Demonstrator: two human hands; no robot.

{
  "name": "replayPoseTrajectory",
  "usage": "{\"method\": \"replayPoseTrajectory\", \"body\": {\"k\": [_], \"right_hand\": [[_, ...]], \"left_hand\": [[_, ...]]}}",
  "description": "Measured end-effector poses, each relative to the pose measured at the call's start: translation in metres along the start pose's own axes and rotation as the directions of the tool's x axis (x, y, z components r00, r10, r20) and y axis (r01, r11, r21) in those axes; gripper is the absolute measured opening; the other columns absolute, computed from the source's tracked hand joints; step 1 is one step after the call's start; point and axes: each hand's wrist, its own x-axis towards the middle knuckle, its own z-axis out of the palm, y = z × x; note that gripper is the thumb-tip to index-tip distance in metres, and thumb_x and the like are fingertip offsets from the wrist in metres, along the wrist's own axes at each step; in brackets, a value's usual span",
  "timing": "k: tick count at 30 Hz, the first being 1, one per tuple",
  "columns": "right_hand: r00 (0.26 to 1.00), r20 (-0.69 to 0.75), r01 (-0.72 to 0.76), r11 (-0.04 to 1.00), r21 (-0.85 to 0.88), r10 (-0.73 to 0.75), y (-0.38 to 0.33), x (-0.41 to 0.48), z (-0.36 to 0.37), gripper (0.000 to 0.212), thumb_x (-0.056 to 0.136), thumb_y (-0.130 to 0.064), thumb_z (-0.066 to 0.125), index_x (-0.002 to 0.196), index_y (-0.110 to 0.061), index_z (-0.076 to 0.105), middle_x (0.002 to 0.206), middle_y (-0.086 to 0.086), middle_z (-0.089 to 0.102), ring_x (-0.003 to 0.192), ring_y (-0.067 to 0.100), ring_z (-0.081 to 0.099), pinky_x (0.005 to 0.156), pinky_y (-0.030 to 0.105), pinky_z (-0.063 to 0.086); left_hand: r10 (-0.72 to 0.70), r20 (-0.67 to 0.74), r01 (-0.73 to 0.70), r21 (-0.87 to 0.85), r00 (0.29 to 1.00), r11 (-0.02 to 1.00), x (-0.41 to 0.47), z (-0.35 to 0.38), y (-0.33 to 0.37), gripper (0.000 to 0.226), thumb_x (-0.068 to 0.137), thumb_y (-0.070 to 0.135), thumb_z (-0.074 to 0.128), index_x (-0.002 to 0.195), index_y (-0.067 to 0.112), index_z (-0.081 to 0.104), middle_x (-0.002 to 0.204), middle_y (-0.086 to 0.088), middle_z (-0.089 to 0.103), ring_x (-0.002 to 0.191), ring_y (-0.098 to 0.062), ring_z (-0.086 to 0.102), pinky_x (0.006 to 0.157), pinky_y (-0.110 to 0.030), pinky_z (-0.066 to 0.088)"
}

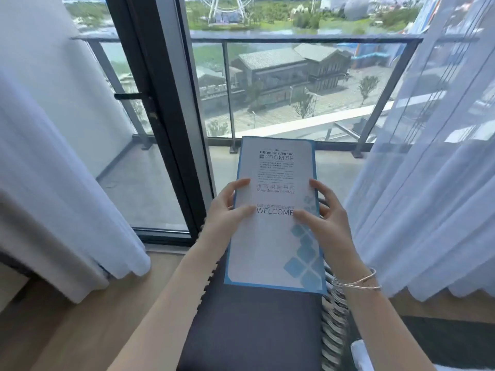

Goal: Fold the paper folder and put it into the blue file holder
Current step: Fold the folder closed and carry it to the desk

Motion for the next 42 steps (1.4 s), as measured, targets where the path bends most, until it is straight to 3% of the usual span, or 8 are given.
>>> {"method": "replayPoseTrajectory", "body": {"k": [5, 9, 13, 16, 20, 28, 33, 42], "right_hand": [[0.995, 0.104, 0.001, 1.0, -0.009, 0.0, -0.013, 0.009, 0.024, 0.071, 0.079, 0.004, 0.078, 0.134, -0.034, 0.056, 0.11, 0.013, 0.075, 0.09, 0.024, 0.076, 0.064, 0.025, 0.06], [0.974, 0.226, 0.015, 1.0, 0.0, -0.014, -0.016, 0.016, 0.064, 0.069, 0.078, 0.003, 0.078, 0.129, -0.039, 0.058, 0.11, 0.011, 0.076, 0.092, 0.026, 0.076, 0.067, 0.03, 0.062], [0.928, 0.373, -0.016, 1.0, 0.024, 0.006, -0.01, 0.013, 0.121, 0.068, 0.078, 0.003, 0.079, 0.126, -0.042, 0.061, 0.098, 0.002, 0.08, 0.083, 0.021, 0.078, 0.063, 0.026, 0.061], [0.853, 0.52, -0.05, 0.998, 0.024, 0.03, -0.007, 0.002, 0.175, 0.068, 0.079, 0.004, 0.078, 0.127, -0.041, 0.06, 0.093, -0.006, 0.08, 0.08, 0.017, 0.078, 0.062, 0.024, 0.061], [0.712, 0.702, -0.07, 0.997, 0.021, 0.035, -0.003, -0.029, 0.252, 0.066, 0.081, 0.004, 0.076, 0.127, -0.041, 0.06, 0.096, -0.003, 0.081, 0.08, 0.017, 0.078, 0.063, 0.026, 0.061], [0.426, 0.902, -0.096, 0.995, -0.032, 0.07, 0.015, -0.133, 0.395, 0.063, 0.08, 0.006, 0.074, 0.123, -0.039, 0.062, 0.09, 0.0, 0.081, 0.069, 0.012, 0.072, 0.058, 0.023, 0.058], [0.309, 0.947, -0.136, 0.989, -0.053, 0.093, 0.025, -0.186, 0.466, 0.061, 0.081, 0.003, 0.074, 0.121, -0.042, 0.062, 0.089, -0.001, 0.081, 0.07, 0.013, 0.073, 0.058, 0.023, 0.057], [0.145, 0.984, -0.182, 0.981, -0.075, 0.102, 0.034, -0.27, 0.577, 0.06, 0.082, 0.001, 0.074, 0.122, -0.042, 0.063, 0.098, 0.001, 0.08, 0.08, 0.016, 0.075, 0.068, 0.029, 0.063]], "left_hand": [[0.046, -0.097, -0.043, 0.03, 0.994, 0.999, -0.01, -0.022, 0.017, 0.051, 0.07, 0.016, 0.071, 0.114, 0.041, 0.064, 0.114, -0.001, 0.071, 0.095, -0.018, 0.072, 0.071, -0.029, 0.059], [0.086, -0.226, -0.073, 0.063, 0.97, 0.995, -0.023, -0.057, 0.025, 0.054, 0.069, 0.019, 0.07, 0.118, 0.04, 0.063, 0.114, 0.003, 0.071, 0.096, -0.014, 0.071, 0.076, -0.032, 0.06], [0.124, -0.396, -0.09, 0.103, 0.91, 0.991, -0.049, -0.106, 0.029, 0.05, 0.069, 0.018, 0.069, 0.109, 0.048, 0.063, 0.111, 0.012, 0.073, 0.101, -0.013, 0.07, 0.078, -0.028, 0.058], [0.129, -0.541, -0.088, 0.101, 0.831, 0.991, -0.084, -0.148, 0.031, 0.05, 0.068, 0.018, 0.07, 0.104, 0.052, 0.066, 0.113, 0.008, 0.073, 0.104, -0.019, 0.07, 0.085, -0.037, 0.056], [0.122, -0.713, -0.089, 0.083, 0.69, 0.992, -0.147, -0.202, 0.034, 0.05, 0.07, 0.013, 0.069, 0.107, 0.045, 0.068, 0.109, 0.011, 0.075, 0.098, -0.009, 0.071, 0.075, -0.021, 0.055], [0.056, -0.935, -0.096, 0.023, 0.351, 0.995, -0.277, -0.29, 0.028, 0.052, 0.07, 0.007, 0.067, 0.11, 0.04, 0.068, 0.103, 0.006, 0.077, 0.09, -0.012, 0.072, 0.072, -0.024, 0.056], [0.038, -0.971, -0.104, 0.014, 0.236, 0.994, -0.334, -0.346, 0.023, 0.051, 0.08, -0.002, 0.067, 0.113, 0.036, 0.067, 0.097, 0.019, 0.076, 0.088, -0.006, 0.072, 0.066, -0.017, 0.053], [0.074, -0.995, -0.073, 0.069, 0.063, 0.995, -0.412, -0.437, 0.027, 0.052, 0.083, -0.007, 0.064, 0.121, 0.03, 0.065, 0.097, 0.02, 0.075, 0.087, -0.003, 0.071, 0.067, -0.014, 0.051]]}}
